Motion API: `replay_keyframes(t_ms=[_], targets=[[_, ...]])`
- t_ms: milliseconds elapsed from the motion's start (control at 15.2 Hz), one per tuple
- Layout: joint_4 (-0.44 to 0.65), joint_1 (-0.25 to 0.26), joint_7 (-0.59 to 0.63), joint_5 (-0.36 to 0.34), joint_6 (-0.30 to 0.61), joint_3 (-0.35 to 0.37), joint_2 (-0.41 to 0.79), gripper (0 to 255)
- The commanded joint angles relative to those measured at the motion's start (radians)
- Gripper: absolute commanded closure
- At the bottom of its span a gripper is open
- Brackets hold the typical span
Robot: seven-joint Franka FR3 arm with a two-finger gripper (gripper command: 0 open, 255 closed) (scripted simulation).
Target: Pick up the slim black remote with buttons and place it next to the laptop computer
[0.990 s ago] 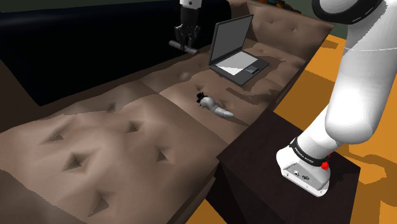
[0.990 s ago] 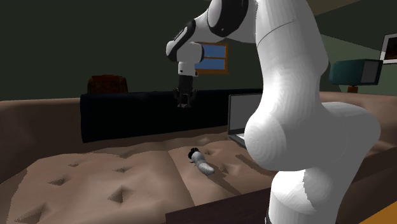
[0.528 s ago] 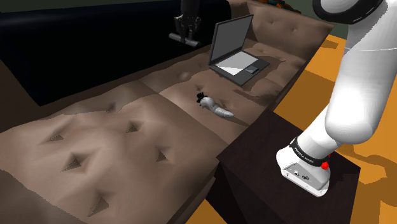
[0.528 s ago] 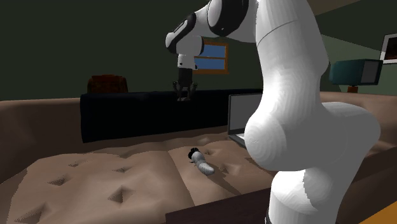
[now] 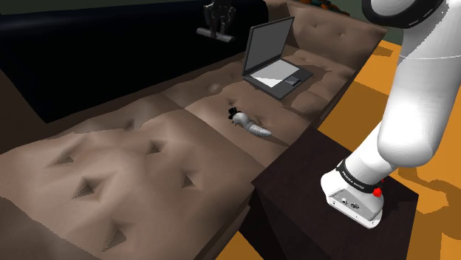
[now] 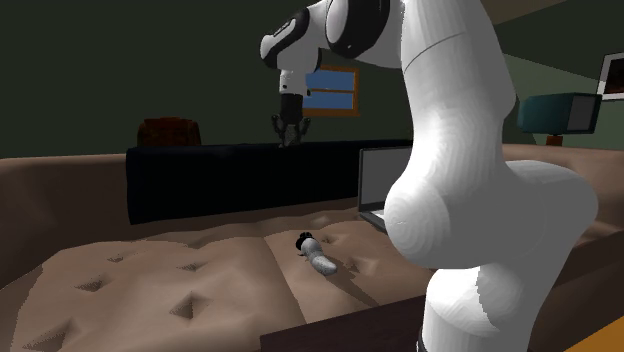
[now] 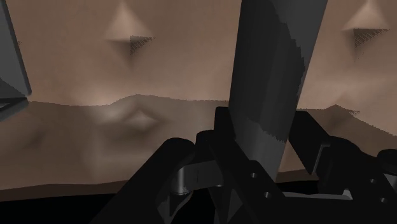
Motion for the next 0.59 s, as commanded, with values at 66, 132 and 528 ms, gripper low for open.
replay_keyframes(t_ms=[66, 132, 528], targets=[[0.057, 0.001, 0.003, -0.001, -0.046, 0.0, 0.011, 255], [0.078, 0.002, 0.005, -0.001, -0.062, 0.0, 0.015, 255], [0.217, 0.006, 0.012, -0.004, -0.163, 0.001, 0.053, 255]])
